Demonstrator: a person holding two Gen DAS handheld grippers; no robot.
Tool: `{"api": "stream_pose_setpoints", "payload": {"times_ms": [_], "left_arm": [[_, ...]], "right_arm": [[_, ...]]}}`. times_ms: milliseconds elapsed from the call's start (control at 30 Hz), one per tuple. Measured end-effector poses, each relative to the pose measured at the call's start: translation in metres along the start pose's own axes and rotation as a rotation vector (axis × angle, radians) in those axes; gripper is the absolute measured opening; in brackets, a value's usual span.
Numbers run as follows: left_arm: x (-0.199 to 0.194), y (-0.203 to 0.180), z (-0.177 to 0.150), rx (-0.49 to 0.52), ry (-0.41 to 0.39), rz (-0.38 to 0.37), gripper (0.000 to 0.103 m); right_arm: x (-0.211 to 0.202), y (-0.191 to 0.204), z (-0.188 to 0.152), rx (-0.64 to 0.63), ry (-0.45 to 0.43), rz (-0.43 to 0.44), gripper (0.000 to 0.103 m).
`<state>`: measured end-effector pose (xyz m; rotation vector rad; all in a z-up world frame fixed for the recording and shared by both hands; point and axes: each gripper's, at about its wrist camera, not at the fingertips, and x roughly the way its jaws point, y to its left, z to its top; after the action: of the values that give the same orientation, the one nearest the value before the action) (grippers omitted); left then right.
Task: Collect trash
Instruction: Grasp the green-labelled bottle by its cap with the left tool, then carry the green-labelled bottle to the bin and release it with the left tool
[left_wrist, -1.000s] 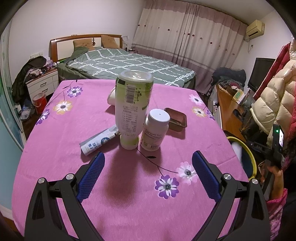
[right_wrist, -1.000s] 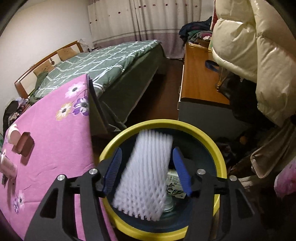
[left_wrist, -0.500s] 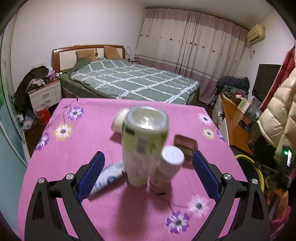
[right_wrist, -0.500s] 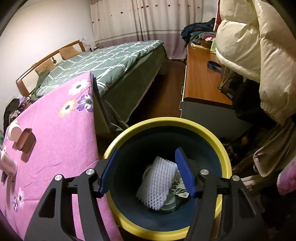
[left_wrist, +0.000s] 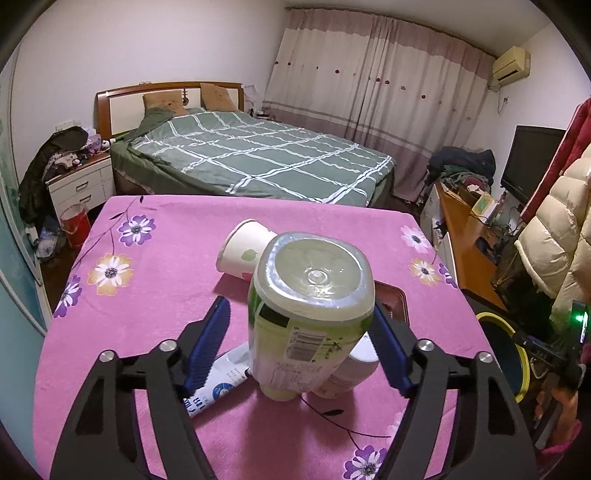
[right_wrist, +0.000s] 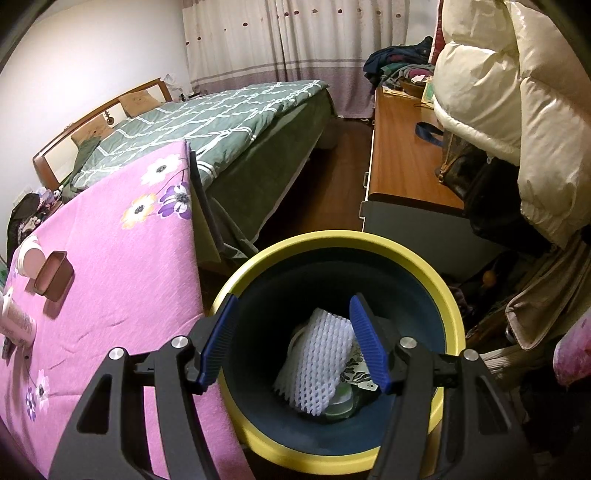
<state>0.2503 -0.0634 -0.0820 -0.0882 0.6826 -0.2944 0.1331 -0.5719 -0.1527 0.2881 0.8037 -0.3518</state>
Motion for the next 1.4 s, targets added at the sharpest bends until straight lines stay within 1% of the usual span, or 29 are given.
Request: {"api": "stream_pose_setpoints", "payload": {"times_ms": [33, 100, 133, 167, 200, 367, 533, 633, 733, 867, 1000, 1133, 1267, 1400], "left_arm": [[0.001, 0.001, 0.001, 0.000, 0.000, -0.005, 0.070], [0.003, 0.000, 0.001, 0.006, 0.000, -0.006, 0.065], [0.003, 0.000, 0.002, 0.010, 0.000, -0.008, 0.062], [0.004, 0.000, 0.002, 0.014, 0.000, -0.015, 0.055], [0.003, -0.001, 0.002, 0.017, 0.001, -0.017, 0.054], [-0.007, -0.004, 0.001, 0.029, -0.013, -0.011, 0.054], [-0.032, -0.012, -0.001, 0.048, -0.024, 0.004, 0.054], [-0.052, -0.021, -0.002, 0.060, -0.026, -0.005, 0.054], [-0.075, -0.037, -0.003, 0.089, -0.039, -0.032, 0.054], [-0.095, -0.065, -0.003, 0.141, -0.063, -0.089, 0.054], [-0.097, -0.106, -0.002, 0.191, -0.055, -0.174, 0.054], [-0.083, -0.155, -0.004, 0.241, -0.029, -0.261, 0.054], [-0.055, -0.210, -0.007, 0.280, 0.023, -0.366, 0.054], [-0.025, -0.266, -0.013, 0.325, 0.068, -0.448, 0.054]], "right_arm": [[0.000, 0.001, 0.000, -0.002, 0.002, 0.000, 0.060], [0.000, 0.002, -0.002, -0.008, 0.006, 0.000, 0.060], [0.000, 0.003, -0.002, -0.008, 0.007, 0.001, 0.060], [0.000, 0.003, -0.002, -0.010, 0.007, 0.001, 0.060], [-0.001, 0.004, -0.003, -0.011, 0.007, 0.002, 0.060], [-0.004, 0.005, -0.003, -0.010, -0.001, 0.007, 0.060], [-0.013, 0.003, -0.004, -0.011, -0.018, 0.019, 0.060], [-0.019, 0.002, -0.006, -0.010, -0.028, 0.024, 0.060], [-0.027, -0.004, -0.010, -0.005, -0.039, 0.025, 0.060], [-0.036, -0.014, -0.013, 0.007, -0.052, 0.013, 0.060], [-0.047, -0.030, -0.021, 0.024, -0.065, 0.000, 0.060], [-0.059, -0.046, -0.029, 0.046, -0.080, -0.016, 0.060], [-0.068, -0.060, -0.035, 0.059, -0.093, -0.037, 0.060], [-0.077, -0.076, -0.043, 0.073, -0.098, -0.062, 0.060]]}}
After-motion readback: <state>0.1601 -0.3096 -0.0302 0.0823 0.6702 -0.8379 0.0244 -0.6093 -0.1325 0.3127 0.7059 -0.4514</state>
